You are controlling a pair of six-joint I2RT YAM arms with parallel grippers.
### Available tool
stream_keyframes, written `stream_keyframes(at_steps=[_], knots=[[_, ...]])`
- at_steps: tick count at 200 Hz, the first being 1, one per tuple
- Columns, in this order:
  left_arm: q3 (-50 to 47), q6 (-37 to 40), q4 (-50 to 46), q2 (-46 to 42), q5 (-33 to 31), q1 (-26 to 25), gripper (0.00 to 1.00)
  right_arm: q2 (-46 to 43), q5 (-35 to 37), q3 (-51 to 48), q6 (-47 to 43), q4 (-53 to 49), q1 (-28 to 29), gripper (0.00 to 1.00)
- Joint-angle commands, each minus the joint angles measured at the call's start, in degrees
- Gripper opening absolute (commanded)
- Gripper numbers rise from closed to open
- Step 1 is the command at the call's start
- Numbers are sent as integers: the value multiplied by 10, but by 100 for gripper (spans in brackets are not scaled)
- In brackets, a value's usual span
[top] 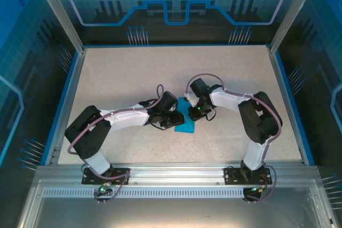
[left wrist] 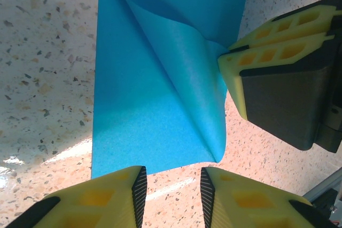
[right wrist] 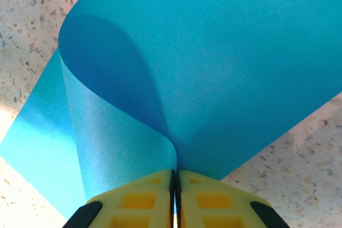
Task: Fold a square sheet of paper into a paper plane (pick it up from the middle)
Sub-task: Fold the triangle a second time at the center of the table.
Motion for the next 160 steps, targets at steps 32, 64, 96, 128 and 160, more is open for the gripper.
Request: stream_keyframes(at_steps=[32,64,96,128,160], knots=[[19,-39,32,13,-6,-4,19,17,-1,4,-1,-6,5,12],[21,-88,83,36,-2,3,6,16,-5,1,0,-3,5,12],[19,-121,133,62,2,14,0,18,-8,2,1,0,5,12],[17,-133,160,72,1,22,1,19,-9,3,1,-1,5,12],[18,-135,164,80,0,24,1,20,-8,4,0,-2,5,12]])
